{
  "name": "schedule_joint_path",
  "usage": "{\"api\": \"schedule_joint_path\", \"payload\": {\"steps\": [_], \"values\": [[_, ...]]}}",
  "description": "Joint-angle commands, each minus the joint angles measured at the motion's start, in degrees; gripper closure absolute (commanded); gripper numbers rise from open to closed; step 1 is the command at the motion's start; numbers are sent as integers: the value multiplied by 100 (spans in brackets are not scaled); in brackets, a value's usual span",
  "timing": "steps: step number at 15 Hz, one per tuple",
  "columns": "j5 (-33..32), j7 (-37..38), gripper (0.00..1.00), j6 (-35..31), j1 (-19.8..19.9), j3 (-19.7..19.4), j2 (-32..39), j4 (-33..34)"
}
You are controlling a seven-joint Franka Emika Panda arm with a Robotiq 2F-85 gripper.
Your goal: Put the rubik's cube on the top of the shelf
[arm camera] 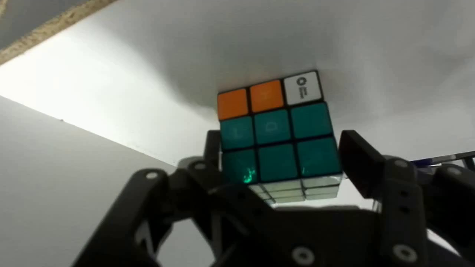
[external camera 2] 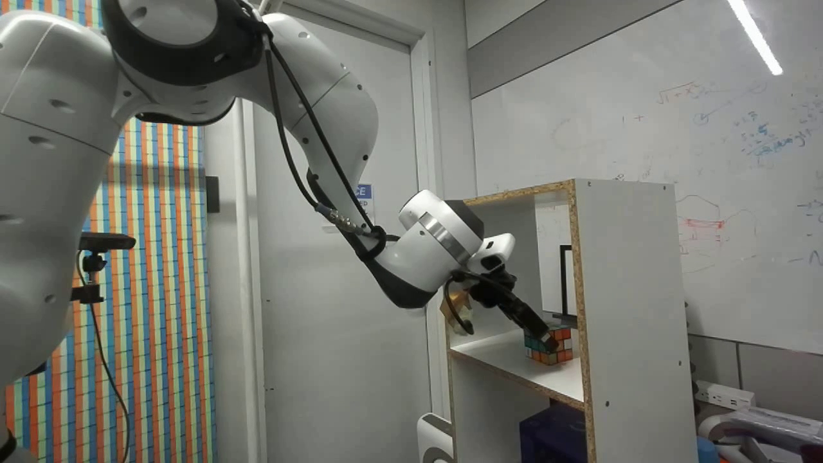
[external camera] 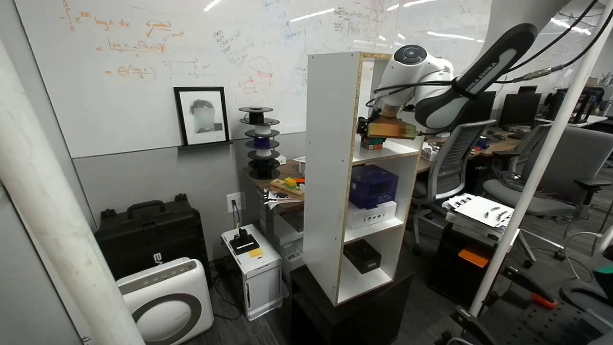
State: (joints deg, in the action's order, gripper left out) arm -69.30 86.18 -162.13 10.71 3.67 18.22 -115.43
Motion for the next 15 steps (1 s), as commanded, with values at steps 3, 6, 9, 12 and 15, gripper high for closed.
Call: {"api": "schedule_joint_path", "payload": {"steps": [3,6,9,12,15], "values": [[-35,122,58,-200,1,9,-21,32],[784,-652,59,-219,180,314,-474,-632],[2029,-1679,59,-266,-165,201,-1188,-1417],[3087,-2463,59,-15,-66,668,-2040,-2137],[3905,-2995,59,206,-301,758,-2849,-2517]]}}
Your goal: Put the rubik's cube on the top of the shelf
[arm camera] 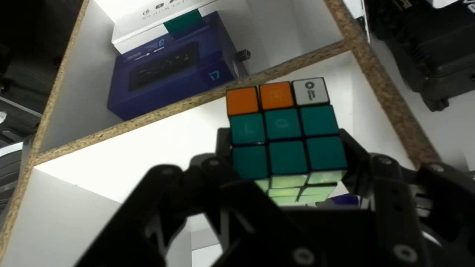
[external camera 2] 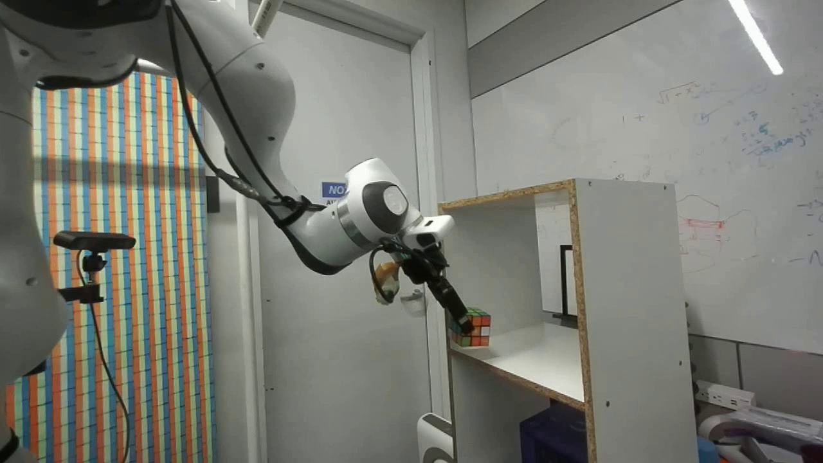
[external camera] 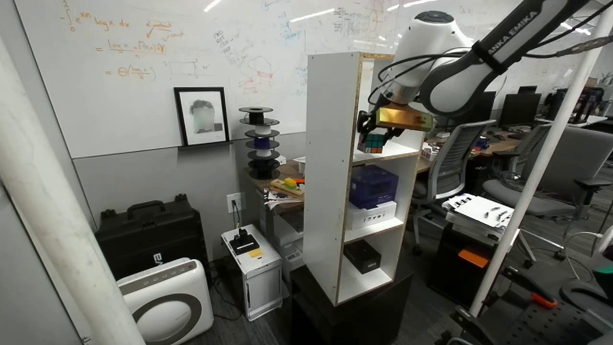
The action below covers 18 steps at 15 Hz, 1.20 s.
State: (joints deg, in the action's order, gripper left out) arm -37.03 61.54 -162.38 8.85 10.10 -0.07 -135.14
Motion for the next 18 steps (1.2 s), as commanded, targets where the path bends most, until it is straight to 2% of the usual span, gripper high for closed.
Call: {"api": "schedule_joint_path", "payload": {"steps": [1,4,8,10,12,14,18], "values": [[946,-723,59,350,-213,128,-1261,-578],[1575,-1068,59,940,-572,18,-1945,-421],[2405,-1329,59,2236,-716,21,-2516,380],[2488,-1265,59,2893,-584,92,-2662,952],[2315,-1111,59,3322,-376,139,-2591,1658],[2128,-1029,59,3461,-167,125,-2333,2271],[1857,-1025,59,3310,91,51,-1455,3213]]}}
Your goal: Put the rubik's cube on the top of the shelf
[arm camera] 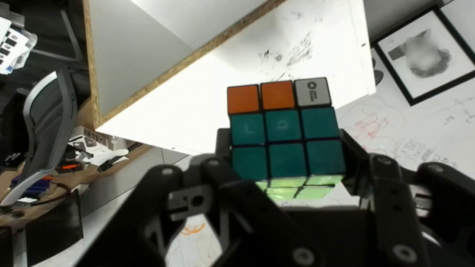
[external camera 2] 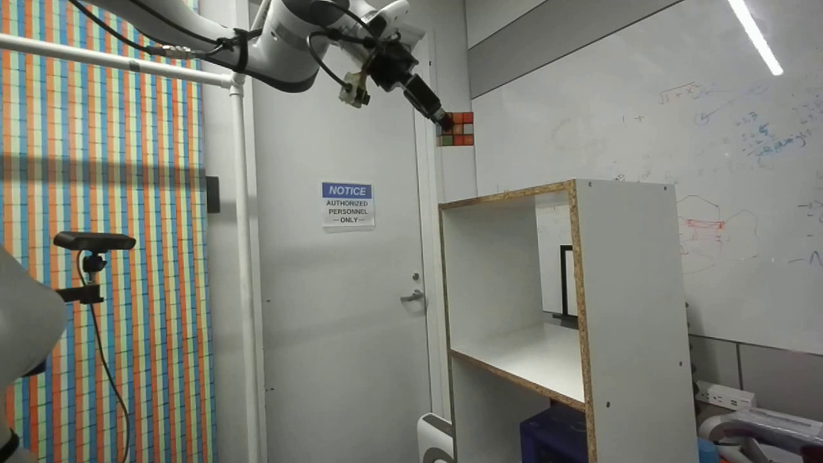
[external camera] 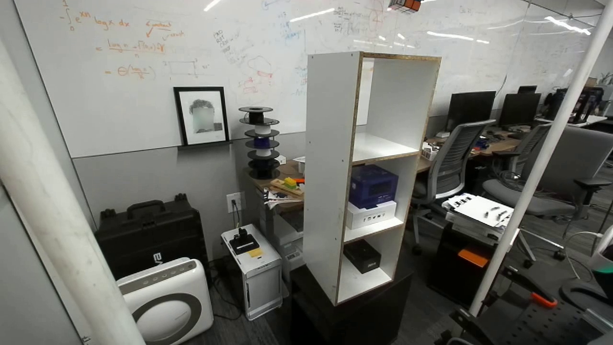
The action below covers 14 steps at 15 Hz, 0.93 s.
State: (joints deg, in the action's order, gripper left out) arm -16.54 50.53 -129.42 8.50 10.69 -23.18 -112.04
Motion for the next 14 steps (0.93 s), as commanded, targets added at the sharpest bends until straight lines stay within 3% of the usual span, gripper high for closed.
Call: {"api": "schedule_joint_path", "payload": {"steps": [1,6,10,11,14], "values": [[-242,101,59,0,123,-35,1109,1092],[-601,243,59,277,-216,-240,2618,2258],[-555,131,59,498,-635,-607,3215,3017],[-445,173,9,621,-721,-685,3261,3152],[-167,-80,0,972,-907,-790,3096,3302]]}}
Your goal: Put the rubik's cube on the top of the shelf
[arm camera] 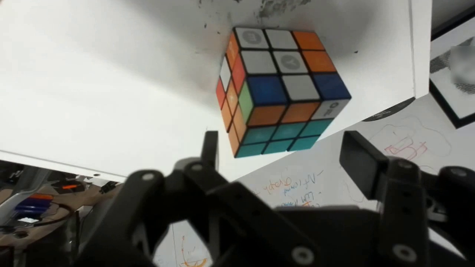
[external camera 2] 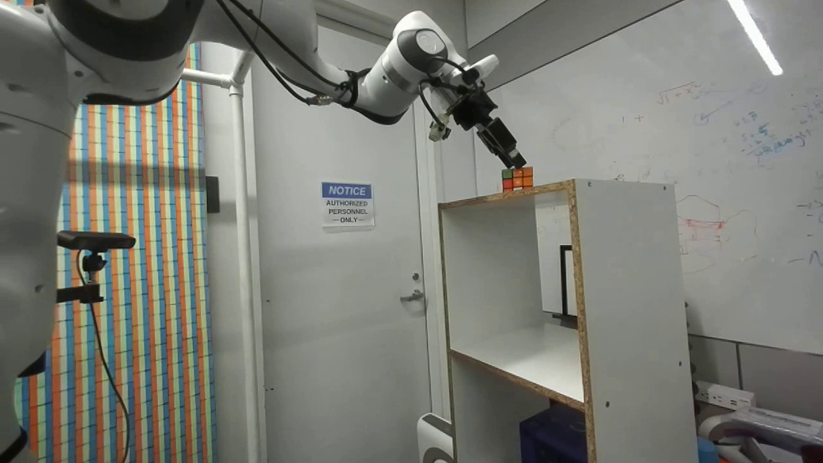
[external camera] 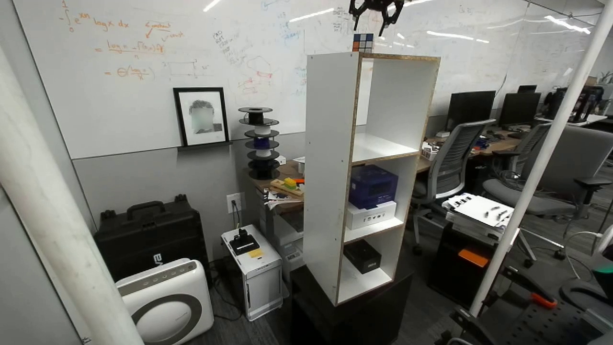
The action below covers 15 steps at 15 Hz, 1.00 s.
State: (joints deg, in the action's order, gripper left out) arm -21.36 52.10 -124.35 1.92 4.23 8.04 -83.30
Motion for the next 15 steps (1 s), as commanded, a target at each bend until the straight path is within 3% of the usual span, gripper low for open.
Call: {"api": "schedule_joint_path", "payload": {"steps": [1,4,9,12,15], "values": [[454,-310,0,565,-292,-138,-114,447],[1382,-912,0,1277,-235,184,-544,423],[2447,-1497,0,3165,-274,366,-1272,51],[2623,-1734,0,4182,-267,369,-1668,-394],[2564,-1969,0,4568,-293,195,-2079,-1171]]}}
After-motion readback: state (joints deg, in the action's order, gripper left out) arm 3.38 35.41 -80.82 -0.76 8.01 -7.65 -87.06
